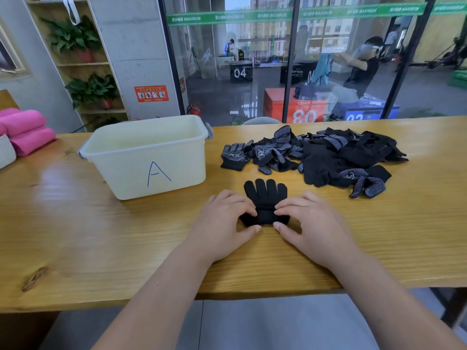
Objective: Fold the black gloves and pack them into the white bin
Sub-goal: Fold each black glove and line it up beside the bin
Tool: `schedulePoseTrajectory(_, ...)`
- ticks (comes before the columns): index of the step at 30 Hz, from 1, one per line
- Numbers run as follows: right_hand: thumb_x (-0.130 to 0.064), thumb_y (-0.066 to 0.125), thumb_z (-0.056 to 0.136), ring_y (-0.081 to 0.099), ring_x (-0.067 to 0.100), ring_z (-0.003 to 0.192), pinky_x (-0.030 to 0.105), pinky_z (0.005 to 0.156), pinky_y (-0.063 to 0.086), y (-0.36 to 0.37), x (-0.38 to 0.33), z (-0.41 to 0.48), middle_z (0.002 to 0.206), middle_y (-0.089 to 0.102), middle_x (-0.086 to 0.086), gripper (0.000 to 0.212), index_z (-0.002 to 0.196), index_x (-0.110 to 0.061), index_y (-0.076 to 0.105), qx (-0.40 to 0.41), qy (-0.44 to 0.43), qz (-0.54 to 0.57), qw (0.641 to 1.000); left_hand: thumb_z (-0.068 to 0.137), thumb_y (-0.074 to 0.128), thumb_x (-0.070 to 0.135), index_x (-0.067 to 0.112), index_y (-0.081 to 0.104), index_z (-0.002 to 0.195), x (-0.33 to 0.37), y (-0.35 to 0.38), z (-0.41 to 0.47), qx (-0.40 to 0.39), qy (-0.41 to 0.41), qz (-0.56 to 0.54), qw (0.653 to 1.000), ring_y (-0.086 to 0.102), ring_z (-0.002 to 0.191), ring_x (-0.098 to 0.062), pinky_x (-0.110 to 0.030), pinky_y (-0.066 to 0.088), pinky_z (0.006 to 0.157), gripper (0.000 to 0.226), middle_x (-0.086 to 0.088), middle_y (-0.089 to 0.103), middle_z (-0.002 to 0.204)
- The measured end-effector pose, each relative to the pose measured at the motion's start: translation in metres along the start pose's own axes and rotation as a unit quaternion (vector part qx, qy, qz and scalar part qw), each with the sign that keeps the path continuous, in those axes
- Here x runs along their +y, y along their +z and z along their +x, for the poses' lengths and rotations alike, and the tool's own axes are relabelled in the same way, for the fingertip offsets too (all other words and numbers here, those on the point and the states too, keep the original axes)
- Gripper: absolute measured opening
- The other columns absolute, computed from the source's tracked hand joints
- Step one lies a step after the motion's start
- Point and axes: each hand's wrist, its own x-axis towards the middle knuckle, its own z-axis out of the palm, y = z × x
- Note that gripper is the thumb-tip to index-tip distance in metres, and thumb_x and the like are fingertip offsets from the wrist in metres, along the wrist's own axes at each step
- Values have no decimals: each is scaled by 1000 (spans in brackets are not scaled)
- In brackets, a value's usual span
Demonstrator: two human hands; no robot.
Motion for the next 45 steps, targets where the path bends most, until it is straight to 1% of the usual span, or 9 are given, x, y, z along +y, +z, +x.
schedulePoseTrajectory(12,-40,67,99,48,1,112,26,87,46,-3,-1,3,109,60,-31,27,126,-39,67,-25,41,61,997,96,74,44,37,72,119,-2,-2,-1,-8,-64,-83,994,58,111,0,-32,49,99,24,24,69,116)
schedulePoseTrajectory(15,-40,65,100,51,-5,100,16,82,40,-3,3,1,103,50,-30,25,125,-45,65,-25,78,130,988,96,75,42,42,71,120,-1,-3,0,-14,-84,-92,992,56,105,1,-32,50,96,24,27,64,105)
schedulePoseTrajectory(18,-40,66,100,54,-5,98,8,75,35,-3,7,1,103,61,-22,20,117,-50,66,-22,97,199,975,98,72,41,46,68,118,-3,-2,-1,-9,-107,-134,985,60,106,-1,-37,53,94,21,22,67,104)
schedulePoseTrajectory(23,-39,68,100,57,-1,91,14,69,34,-3,8,3,101,73,-24,15,112,-48,68,-16,122,265,956,99,72,42,49,64,124,-1,-4,-1,0,-137,-183,974,62,104,1,-34,52,98,27,19,71,103)
schedulePoseTrajectory(30,-45,64,99,50,-3,80,23,63,40,5,1,9,99,56,-22,30,128,-46,57,17,119,80,990,101,68,35,42,64,127,3,1,7,23,-103,-110,988,61,102,-2,-34,54,89,28,24,61,116)
schedulePoseTrajectory(32,-36,69,96,52,2,86,26,60,47,5,-2,10,109,51,-20,30,124,-42,62,42,96,41,994,100,69,31,38,64,120,4,3,10,46,-75,-72,993,60,95,-4,-33,55,79,22,24,53,122)
schedulePoseTrajectory(35,-16,77,89,54,14,98,32,66,51,11,-1,10,116,63,-16,25,110,-31,78,73,17,-14,997,99,69,25,31,71,108,4,7,12,64,-41,-14,997,57,87,-3,-35,55,69,11,22,58,121)
schedulePoseTrajectory(38,-17,69,91,57,15,103,37,81,55,14,0,9,118,72,-20,25,109,-28,82,60,-4,-25,998,103,62,29,30,77,110,3,11,11,57,-28,3,998,63,103,-5,-36,58,76,16,22,67,117)
schedulePoseTrajectory(45,-44,67,89,52,8,106,32,88,51,10,-1,8,121,68,-28,31,119,-39,72,9,43,16,999,96,70,52,37,72,134,0,5,5,-16,-52,-14,998,54,129,-2,-29,45,108,41,24,64,138)
